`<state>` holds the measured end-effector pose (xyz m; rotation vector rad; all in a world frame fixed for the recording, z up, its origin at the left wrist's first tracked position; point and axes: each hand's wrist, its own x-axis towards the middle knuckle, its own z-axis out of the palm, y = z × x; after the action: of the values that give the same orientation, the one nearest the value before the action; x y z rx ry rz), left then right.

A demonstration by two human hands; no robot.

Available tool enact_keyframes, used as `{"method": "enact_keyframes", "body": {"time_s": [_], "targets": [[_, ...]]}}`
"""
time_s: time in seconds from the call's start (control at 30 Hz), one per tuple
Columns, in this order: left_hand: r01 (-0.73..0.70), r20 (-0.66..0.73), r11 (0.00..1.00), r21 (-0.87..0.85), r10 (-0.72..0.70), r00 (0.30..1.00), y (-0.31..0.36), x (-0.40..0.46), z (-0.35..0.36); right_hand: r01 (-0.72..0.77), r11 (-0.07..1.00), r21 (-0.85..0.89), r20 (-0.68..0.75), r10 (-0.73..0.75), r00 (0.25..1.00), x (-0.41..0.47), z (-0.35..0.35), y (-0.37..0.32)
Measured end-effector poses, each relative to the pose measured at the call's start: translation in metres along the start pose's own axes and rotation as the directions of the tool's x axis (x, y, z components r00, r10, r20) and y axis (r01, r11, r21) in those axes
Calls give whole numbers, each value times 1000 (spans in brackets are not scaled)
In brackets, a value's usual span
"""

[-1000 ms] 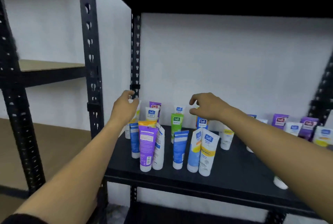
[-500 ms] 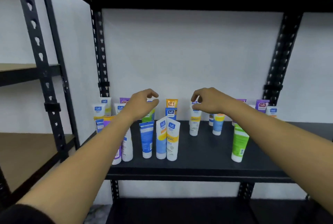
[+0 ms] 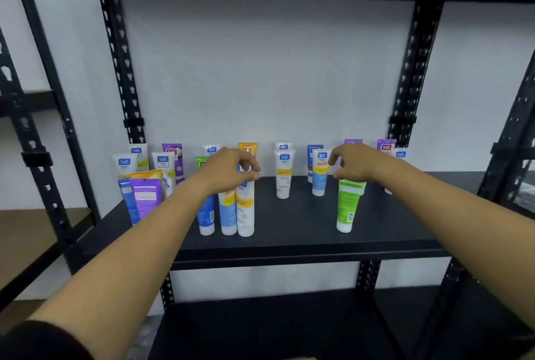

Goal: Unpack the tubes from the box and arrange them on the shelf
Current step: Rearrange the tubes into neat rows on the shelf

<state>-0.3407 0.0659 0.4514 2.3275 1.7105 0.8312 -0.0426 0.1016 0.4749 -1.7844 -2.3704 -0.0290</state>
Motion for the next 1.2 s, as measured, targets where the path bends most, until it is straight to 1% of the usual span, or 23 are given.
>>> {"method": "enact_keyframes", "body": {"time_s": [0.1, 0.2, 0.33, 0.43, 0.53, 0.67, 0.83, 1.0, 1.2], "targets": [[-11, 48, 1000, 13, 11, 999, -6, -3, -3, -41, 998, -39, 4, 41, 999, -1, 13, 14], [-37, 86, 989, 143, 24, 996, -11, -6, -4, -55, 998, -21, -6, 55, 998, -1, 20, 20], [-79, 36, 945, 317, 71, 997, -9, -6, 2, -64, 998, 28, -64, 66, 996, -2, 20, 18], [-106, -8, 924, 368, 116, 993, -4, -7, 7, -69, 995, 76, -71, 75, 995, -5, 19, 16], [-95, -23, 950, 298, 107, 994, 3, -7, 9, -68, 992, 108, -57, 74, 996, -5, 20, 18], [-77, 43, 985, 155, 71, 997, 11, -1, 10, -57, 985, 165, -8, 59, 998, -6, 18, 25], [-82, 78, 989, 120, 73, 994, 26, 7, 17, -10, 981, 195, 20, 7, 1000, -10, 15, 32], [-55, 42, 997, 51, 53, 998, 33, 18, 22, 16, 969, 245, -20, -11, 1000, -13, 27, 41], [-14, 24, 1000, -6, 14, 1000, 33, 24, 41, 83, 914, 398, -180, -11, 984, -26, 62, 43]]}}
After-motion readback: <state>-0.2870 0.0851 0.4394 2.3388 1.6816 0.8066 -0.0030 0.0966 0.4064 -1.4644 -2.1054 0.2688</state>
